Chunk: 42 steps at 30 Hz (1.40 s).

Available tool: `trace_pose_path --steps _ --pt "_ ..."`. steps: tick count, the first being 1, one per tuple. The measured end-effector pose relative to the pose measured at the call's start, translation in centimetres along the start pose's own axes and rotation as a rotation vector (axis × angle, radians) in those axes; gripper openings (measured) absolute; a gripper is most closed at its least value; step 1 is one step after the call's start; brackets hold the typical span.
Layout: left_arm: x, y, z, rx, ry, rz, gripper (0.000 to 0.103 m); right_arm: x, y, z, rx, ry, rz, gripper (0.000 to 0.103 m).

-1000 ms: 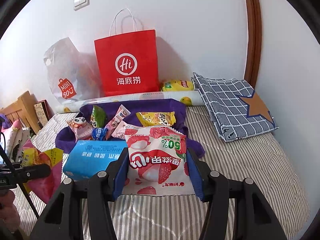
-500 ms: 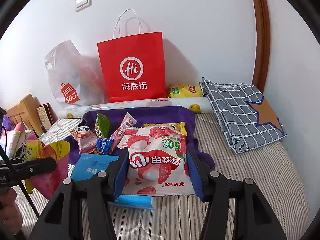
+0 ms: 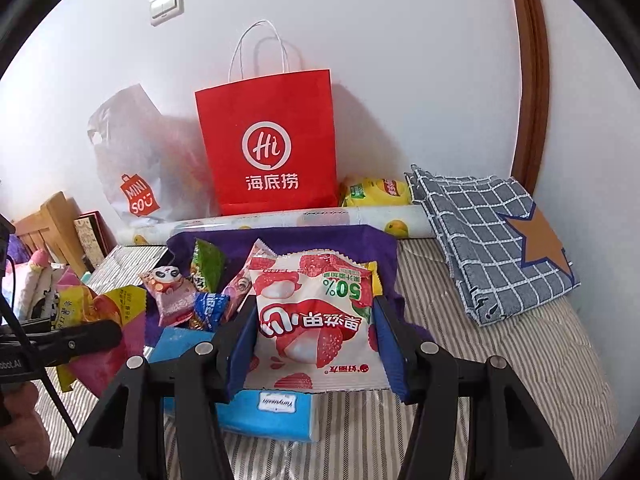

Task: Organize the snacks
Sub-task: 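Carry the pink bag and strawberry packet over the purple towel, then lower both packets onto the towel and open both tools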

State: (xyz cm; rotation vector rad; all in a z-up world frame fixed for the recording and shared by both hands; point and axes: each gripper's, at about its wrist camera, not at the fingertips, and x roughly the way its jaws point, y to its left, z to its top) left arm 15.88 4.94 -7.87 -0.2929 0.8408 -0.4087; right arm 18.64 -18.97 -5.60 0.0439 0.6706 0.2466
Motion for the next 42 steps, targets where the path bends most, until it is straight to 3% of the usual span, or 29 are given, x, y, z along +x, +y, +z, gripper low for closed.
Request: trace_pose_path --steps 16,24,31,36,42 --pt "0.0 0.0 5.0 0.050 -0.054 0.072 0.051 2.1 0.1 5.0 -0.002 -0.023 -0.005 0.053" --pt "2.0 1.4 7.8 -0.010 -0.078 0.058 0.051 5.1 0.5 7.3 -0.016 -0.024 0.038 0.053" --pt "5.6 3.6 8.4 -0.054 -0.080 0.097 0.051 9.6 -0.1 6.0 -0.021 0.032 0.096 0.053" --pt "8.1 5.1 7.3 -0.076 -0.004 0.112 0.051 12.7 -0.7 4.3 -0.034 0.127 0.067 0.053" --pt "8.7 5.1 6.9 -0.072 0.006 0.117 0.051 13.7 -1.5 3.5 -0.016 0.160 0.063 0.053"
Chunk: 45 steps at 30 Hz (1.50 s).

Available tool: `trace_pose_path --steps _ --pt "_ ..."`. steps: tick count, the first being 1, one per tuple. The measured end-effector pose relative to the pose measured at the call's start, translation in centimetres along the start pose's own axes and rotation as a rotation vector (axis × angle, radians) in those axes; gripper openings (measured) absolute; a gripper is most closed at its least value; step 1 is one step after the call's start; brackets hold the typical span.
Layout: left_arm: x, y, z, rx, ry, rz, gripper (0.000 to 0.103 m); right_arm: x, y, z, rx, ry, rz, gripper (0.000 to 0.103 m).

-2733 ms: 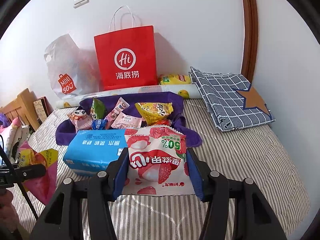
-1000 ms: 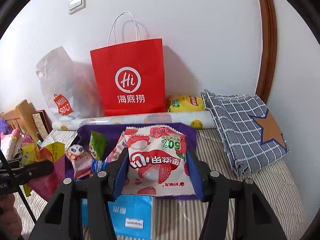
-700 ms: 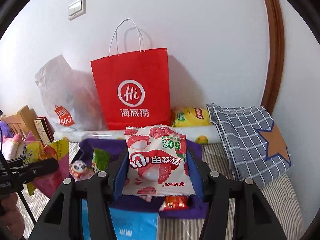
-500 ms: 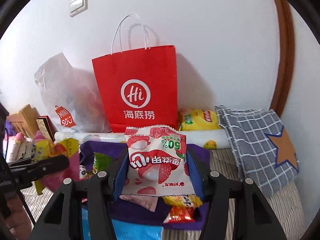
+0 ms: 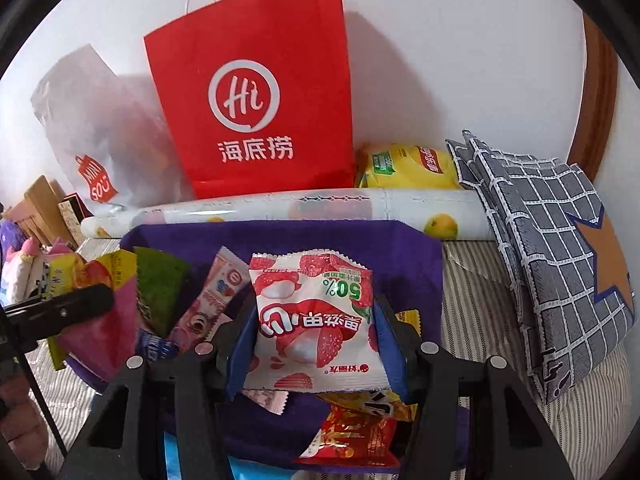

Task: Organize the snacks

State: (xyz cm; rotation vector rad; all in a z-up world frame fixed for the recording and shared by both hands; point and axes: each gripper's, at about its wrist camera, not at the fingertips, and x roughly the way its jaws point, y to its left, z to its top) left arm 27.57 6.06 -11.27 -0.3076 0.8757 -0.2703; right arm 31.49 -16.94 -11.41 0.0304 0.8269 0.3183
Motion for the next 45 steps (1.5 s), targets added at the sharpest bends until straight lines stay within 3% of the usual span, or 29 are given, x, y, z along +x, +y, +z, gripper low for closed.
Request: trace_pose_path --steps 12,16,18,20,23,31,37,45 --pt "1.4 -0.3 -0.3 0.012 0.003 0.063 0.051 0.3 0.1 0.1 -0.016 -0.001 0.007 0.055" --pt "2.2 -0.6 -0.5 0.034 0.015 0.113 0.051 0.3 0.2 0.1 -0.016 0.005 0.016 0.061" --pt "2.1 -0.6 -0.5 0.037 0.009 0.112 0.058 0.0 0.3 0.1 -0.021 -0.001 0.020 0.066" --pt "1.8 -0.7 -0.4 0.040 -0.001 0.102 0.076 -0.5 0.4 0.2 -0.018 -0.017 0.023 0.072" --pt "0.7 -1.2 -0.2 0.045 -0.042 0.113 0.083 -1.2 0.3 0.3 -0.004 -0.043 0.027 0.076" --pt "-2.9 -1.2 0.6 0.028 -0.107 0.177 0.085 -4.4 0.2 1.8 0.060 -0.100 0.007 0.078" --pt "-5.6 -1.3 -0.5 0.053 -0.100 0.171 0.085 -8.2 2.0 1.6 0.018 -0.126 -0.080 0.078" --pt "-10.4 -4.0 -4.0 0.109 -0.107 0.131 0.089 -14.1 3.8 -1.5 0.034 -0.139 -0.111 0.078"
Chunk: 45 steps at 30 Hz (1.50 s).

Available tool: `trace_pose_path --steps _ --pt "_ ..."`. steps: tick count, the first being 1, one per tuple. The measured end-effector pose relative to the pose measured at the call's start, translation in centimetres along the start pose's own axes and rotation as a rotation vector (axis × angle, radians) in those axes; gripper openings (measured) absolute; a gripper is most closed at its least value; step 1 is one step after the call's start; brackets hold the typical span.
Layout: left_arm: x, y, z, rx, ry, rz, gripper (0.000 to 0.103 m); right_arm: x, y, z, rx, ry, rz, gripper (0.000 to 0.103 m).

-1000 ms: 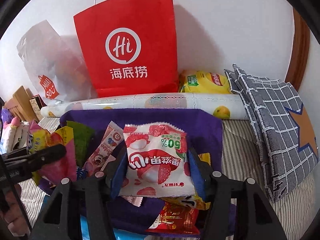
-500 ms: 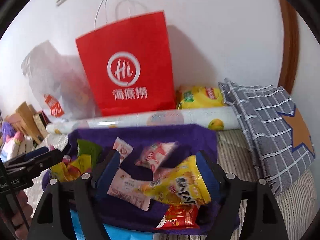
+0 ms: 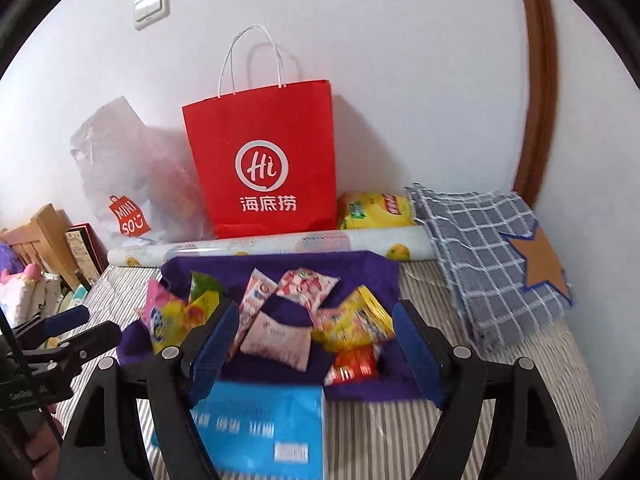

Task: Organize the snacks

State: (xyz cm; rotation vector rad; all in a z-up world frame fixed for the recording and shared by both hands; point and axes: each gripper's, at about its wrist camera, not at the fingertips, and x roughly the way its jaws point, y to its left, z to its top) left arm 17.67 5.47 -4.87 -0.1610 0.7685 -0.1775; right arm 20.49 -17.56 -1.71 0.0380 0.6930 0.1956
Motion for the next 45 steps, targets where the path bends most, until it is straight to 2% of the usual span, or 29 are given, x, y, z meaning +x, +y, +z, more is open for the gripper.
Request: trace_pose_path --steps 6,11,14,18,22,29,45 --pt "-3.8 -1.8 -2.4 0.033 -0.016 -0.010 0.090 -4.7 0.0 -2.4 0.011 -0.005 -0.013 0.078" --pt "-6.5 -2.7 -4.3 0.037 -0.036 -0.016 0.096 -7.7 -0.6 -4.5 0.016 -0.007 -0.050 0.078" --pt "-7.4 -3.2 -5.2 0.054 -0.026 -0.003 0.096 -9.3 -0.9 -5.9 0.026 -0.026 -0.069 0.085" --pt "-8.9 -4.0 -6.6 0.062 -0.041 0.027 0.096 -11.2 -0.8 -7.3 0.015 -0.048 -0.039 0.091" --pt "-10.1 -4.5 -7.4 0.060 -0.048 0.023 0.096 -12.8 -1.1 -7.9 0.030 -0.063 -0.078 0.099" --pt "-11.6 -5.9 -8.1 0.079 -0.068 0.020 0.096 -14.9 -2.7 -8.5 0.110 -0.076 -0.055 0.100" --pt "-12.2 -7.3 -8.1 0.108 -0.074 0.037 0.096 -16.5 -3.1 -9.0 0.112 -0.091 -0.059 0.100"
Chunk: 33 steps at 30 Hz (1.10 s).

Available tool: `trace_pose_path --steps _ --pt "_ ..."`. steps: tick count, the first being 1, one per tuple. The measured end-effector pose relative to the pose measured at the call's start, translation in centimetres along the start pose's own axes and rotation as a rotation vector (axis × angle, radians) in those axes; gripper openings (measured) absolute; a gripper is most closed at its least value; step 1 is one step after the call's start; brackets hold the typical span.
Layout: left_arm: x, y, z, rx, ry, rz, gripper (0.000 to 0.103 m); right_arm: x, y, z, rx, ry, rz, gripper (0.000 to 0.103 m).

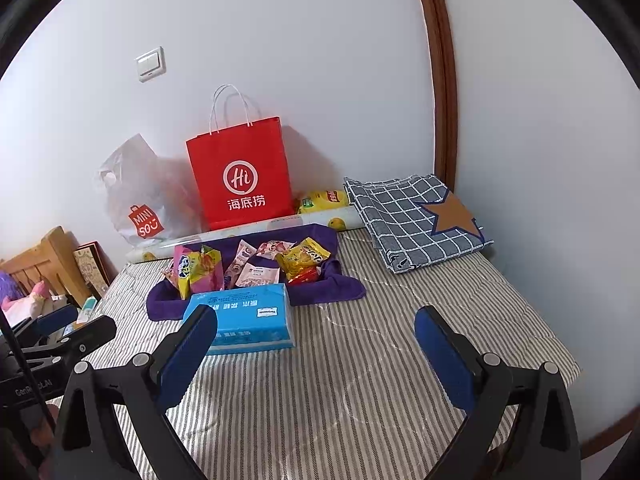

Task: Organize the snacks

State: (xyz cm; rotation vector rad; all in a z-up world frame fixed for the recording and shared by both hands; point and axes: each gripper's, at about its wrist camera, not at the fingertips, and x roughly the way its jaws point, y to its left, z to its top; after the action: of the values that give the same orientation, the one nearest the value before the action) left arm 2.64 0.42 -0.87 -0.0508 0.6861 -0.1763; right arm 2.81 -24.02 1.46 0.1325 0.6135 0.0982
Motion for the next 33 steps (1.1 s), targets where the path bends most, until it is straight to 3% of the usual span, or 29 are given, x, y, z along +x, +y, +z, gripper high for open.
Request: trace_pose_path --steps 33 --pt "-0.55 -0.53 0.11 0.010 -0.008 0.001 0.096 -0.62 0.31 -0.19 0.000 -0.006 0.009 0.100"
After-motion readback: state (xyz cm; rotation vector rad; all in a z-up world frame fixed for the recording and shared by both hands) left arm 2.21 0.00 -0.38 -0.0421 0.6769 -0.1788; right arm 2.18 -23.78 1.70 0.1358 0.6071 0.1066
